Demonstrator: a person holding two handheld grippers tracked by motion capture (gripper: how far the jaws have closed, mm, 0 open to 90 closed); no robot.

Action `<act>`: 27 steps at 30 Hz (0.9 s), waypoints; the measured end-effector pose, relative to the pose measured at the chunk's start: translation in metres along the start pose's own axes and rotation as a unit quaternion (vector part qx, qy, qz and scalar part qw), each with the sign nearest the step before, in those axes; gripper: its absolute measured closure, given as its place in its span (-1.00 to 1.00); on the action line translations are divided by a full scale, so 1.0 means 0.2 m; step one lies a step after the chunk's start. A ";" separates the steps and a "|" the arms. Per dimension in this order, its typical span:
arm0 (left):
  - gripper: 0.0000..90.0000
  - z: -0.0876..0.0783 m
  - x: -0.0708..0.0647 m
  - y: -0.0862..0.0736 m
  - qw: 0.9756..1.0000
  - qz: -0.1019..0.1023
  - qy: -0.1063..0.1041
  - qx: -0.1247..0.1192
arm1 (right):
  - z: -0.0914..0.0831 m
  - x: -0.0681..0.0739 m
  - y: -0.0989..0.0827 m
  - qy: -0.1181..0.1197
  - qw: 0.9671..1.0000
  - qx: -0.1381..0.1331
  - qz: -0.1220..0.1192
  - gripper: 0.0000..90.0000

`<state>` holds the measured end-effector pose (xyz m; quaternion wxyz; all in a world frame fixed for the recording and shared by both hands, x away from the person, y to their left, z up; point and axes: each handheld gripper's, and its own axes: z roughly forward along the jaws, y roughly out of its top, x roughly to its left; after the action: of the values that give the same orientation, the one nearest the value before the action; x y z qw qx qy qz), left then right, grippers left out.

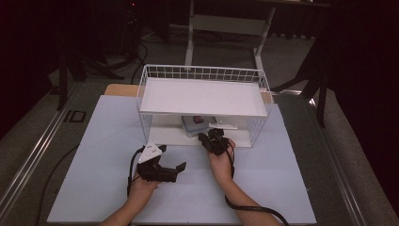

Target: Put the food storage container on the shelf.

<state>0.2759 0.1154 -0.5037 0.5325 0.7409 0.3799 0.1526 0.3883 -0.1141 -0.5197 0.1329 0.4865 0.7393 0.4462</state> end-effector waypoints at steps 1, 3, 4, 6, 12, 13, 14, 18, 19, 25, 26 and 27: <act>-0.98 0.00 0.00 0.00 1.000 0.000 0.000 -0.001 | 0.02 0.00 0.01 0.000 1.000 -0.002 0.005 1.00; -0.98 0.00 0.00 0.00 1.000 0.002 0.000 0.000 | 0.02 0.00 0.02 -0.001 1.000 -0.005 0.002 1.00; -0.98 0.00 0.00 0.00 1.000 0.001 0.000 -0.001 | 0.03 0.01 0.03 -0.001 1.000 -0.008 0.002 0.99; -0.98 -0.01 0.00 0.00 1.000 0.002 0.001 -0.001 | 0.04 0.02 0.04 0.000 1.000 -0.009 0.005 0.99; -0.98 -0.01 0.01 0.00 1.000 0.002 0.002 -0.001 | 0.06 0.02 0.07 -0.002 1.000 -0.017 0.008 1.00; -0.98 -0.01 0.01 0.00 1.000 0.001 0.003 0.000 | 0.07 0.03 0.07 0.000 1.000 -0.016 0.010 1.00; -0.98 -0.02 0.02 0.00 1.000 0.001 0.003 -0.001 | 0.08 0.03 0.07 0.000 1.000 -0.017 0.008 1.00; -0.98 -0.02 0.01 0.00 1.000 0.003 0.004 -0.004 | 0.09 0.06 0.08 0.000 1.000 -0.016 0.003 1.00; -0.98 -0.02 0.01 0.00 1.000 0.004 0.003 -0.005 | 0.10 0.06 0.08 -0.002 1.000 -0.017 -0.002 1.00; -0.98 -0.03 0.00 0.01 1.000 0.005 0.002 -0.006 | 0.10 0.08 0.08 -0.007 1.000 -0.017 -0.015 0.97; -0.98 -0.03 0.00 0.01 1.000 0.006 0.002 -0.005 | 0.10 0.07 0.07 -0.001 1.000 -0.020 -0.014 0.94; -0.98 -0.03 0.00 0.01 1.000 0.005 0.002 -0.006 | 0.10 0.07 0.07 0.002 1.000 -0.021 -0.006 0.94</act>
<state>0.2740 0.1192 -0.5005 0.5351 0.7393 0.3766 0.1592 0.4028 -0.0910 -0.5161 0.1443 0.4778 0.7330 0.4622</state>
